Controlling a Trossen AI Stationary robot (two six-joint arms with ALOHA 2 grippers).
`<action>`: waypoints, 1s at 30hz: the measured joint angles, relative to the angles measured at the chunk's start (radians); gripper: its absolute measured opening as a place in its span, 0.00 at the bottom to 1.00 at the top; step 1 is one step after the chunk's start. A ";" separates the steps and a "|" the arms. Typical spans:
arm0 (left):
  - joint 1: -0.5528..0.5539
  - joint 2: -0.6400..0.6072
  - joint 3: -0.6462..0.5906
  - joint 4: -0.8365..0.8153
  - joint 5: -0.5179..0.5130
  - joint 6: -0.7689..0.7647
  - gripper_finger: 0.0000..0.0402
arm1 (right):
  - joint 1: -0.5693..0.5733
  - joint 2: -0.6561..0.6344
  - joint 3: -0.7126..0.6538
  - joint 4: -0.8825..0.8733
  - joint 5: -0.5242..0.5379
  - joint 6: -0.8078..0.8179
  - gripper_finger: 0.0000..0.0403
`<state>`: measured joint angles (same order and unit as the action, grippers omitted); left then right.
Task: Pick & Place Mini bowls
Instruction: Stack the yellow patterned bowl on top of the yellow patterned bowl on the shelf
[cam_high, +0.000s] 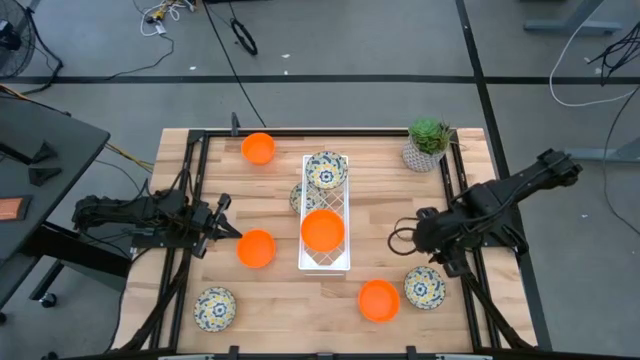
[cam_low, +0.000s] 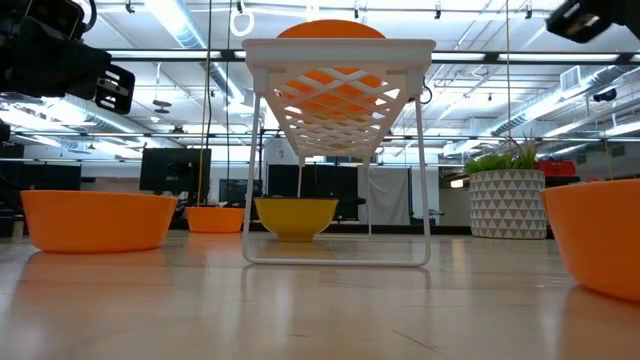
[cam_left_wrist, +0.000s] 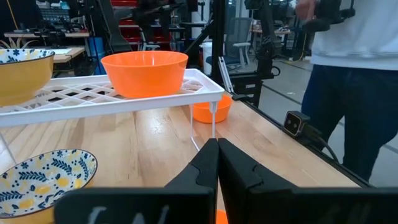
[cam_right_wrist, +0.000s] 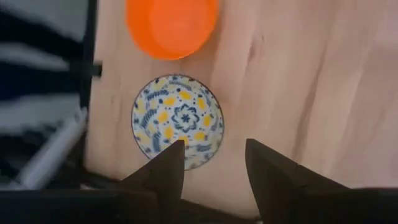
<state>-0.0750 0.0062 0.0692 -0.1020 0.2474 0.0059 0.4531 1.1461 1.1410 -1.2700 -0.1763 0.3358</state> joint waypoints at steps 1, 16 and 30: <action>0.000 0.000 0.000 0.000 0.000 0.000 0.03 | 0.000 0.000 -0.008 -0.001 0.000 0.079 0.43; 0.000 0.000 0.000 0.000 0.000 0.000 0.03 | 0.055 0.000 -0.177 -0.007 -0.036 0.629 0.43; 0.000 0.000 0.000 0.000 0.000 0.000 0.03 | 0.163 -0.002 -0.288 0.112 -0.015 0.818 0.43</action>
<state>-0.0752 0.0063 0.0692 -0.1020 0.2474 0.0059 0.6158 1.1439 0.8532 -1.1582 -0.1909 1.1534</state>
